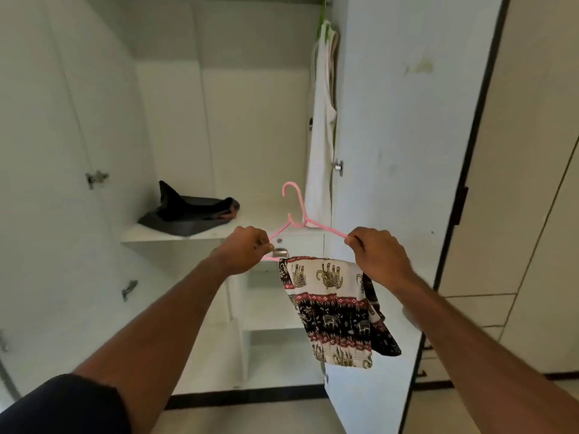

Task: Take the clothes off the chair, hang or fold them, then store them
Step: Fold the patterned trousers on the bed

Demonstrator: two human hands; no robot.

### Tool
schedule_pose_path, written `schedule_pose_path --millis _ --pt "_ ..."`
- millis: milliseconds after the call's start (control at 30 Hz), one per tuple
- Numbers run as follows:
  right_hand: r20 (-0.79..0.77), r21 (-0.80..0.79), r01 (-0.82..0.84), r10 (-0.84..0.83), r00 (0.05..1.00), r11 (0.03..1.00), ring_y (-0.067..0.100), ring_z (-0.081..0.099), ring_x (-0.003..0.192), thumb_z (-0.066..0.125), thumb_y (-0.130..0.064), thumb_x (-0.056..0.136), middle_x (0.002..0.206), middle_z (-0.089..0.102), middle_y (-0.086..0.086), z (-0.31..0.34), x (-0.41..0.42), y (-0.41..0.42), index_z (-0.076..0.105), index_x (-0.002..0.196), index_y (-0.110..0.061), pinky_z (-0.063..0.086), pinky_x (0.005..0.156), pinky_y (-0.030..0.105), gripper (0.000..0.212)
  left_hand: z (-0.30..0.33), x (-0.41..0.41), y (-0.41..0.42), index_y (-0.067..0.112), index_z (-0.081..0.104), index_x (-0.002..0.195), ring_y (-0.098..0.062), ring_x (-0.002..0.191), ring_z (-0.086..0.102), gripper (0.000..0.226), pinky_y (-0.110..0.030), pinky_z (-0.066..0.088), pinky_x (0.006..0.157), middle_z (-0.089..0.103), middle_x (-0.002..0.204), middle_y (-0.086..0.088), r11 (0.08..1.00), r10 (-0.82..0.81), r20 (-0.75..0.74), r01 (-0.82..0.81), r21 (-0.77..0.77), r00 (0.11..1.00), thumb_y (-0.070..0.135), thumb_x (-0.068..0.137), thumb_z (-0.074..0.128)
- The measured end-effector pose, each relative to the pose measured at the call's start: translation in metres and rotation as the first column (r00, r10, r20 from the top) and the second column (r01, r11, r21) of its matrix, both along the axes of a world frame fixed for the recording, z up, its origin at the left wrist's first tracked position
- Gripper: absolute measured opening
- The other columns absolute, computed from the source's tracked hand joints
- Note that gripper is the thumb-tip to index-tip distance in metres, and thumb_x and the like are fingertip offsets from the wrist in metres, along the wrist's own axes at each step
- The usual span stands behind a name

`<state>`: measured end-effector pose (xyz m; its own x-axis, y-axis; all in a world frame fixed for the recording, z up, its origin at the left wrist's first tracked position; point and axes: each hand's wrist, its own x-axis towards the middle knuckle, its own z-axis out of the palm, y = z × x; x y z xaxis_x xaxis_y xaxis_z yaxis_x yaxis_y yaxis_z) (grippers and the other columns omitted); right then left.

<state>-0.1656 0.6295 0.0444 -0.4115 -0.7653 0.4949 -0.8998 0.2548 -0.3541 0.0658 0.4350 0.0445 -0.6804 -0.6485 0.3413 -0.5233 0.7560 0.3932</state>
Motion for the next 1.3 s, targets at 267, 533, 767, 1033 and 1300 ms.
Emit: schedule_pose_path --millis 267,533,767,1033,1300 --pt "0.037 -0.183 -0.001 0.008 0.999 0.983 0.023 0.062 0.072 0.05 -0.02 0.105 0.086 0.07 0.007 0.087 -0.03 -0.154 0.072 0.102 -0.006 0.045 0.062 0.03 0.027 0.058 -0.051 -0.136 0.012 0.075 0.094 -0.016 0.082 0.066 0.021 -0.026 0.047 0.071 0.071 0.088 -0.002 0.997 -0.033 -0.044 0.03 -0.07 0.998 0.031 0.099 0.064" --pt "0.049 -0.269 -0.03 0.045 0.998 0.963 0.032 0.068 0.071 0.049 -0.005 0.095 0.093 0.07 0.014 0.19 -0.076 -0.298 0.072 0.104 -0.003 0.059 0.069 0.042 0.024 0.139 -0.117 -0.281 0.013 0.076 0.094 -0.022 0.086 0.068 0.023 -0.035 0.055 0.079 0.074 0.09 -0.006 0.982 -0.051 -0.089 0.034 -0.186 0.995 0.032 0.098 0.064" --pt "0.028 -0.381 0.094 -0.09 0.996 0.92 0.029 0.065 0.066 0.051 -0.004 0.096 0.093 0.068 0.014 0.272 -0.126 -0.39 0.071 0.109 0.0 0.06 0.066 0.04 0.024 0.21 -0.181 -0.393 0.008 0.074 0.093 -0.023 0.085 0.068 0.029 -0.038 0.057 0.078 0.073 0.086 -0.006 0.953 -0.123 -0.121 0.083 -0.291 0.985 0.034 0.1 0.061" --pt "-0.07 -0.509 0.227 -0.303 0.95 0.831 0.028 0.063 0.076 0.06 -0.005 0.094 0.1 0.07 0.016 0.371 -0.167 -0.481 0.073 0.11 -0.002 0.054 0.067 0.033 0.021 0.309 -0.254 -0.515 0.006 0.07 0.078 -0.027 0.077 0.068 0.036 -0.042 0.056 0.076 0.072 0.073 -0.008 0.88 -0.279 -0.182 0.175 -0.442 0.943 0.032 0.1 0.058" --pt "-0.095 -0.543 0.356 -0.477 0.874 0.761 0.036 0.068 0.09 0.067 -0.007 0.089 0.109 0.067 0.019 0.44 -0.211 -0.555 0.069 0.109 -0.004 0.059 0.075 0.039 0.021 0.375 -0.314 -0.607 0.004 0.073 0.082 -0.025 0.078 0.069 0.035 -0.035 0.055 0.076 0.073 0.074 -0.008 0.805 -0.423 -0.199 0.266 -0.53 0.884 0.027 0.102 0.056"
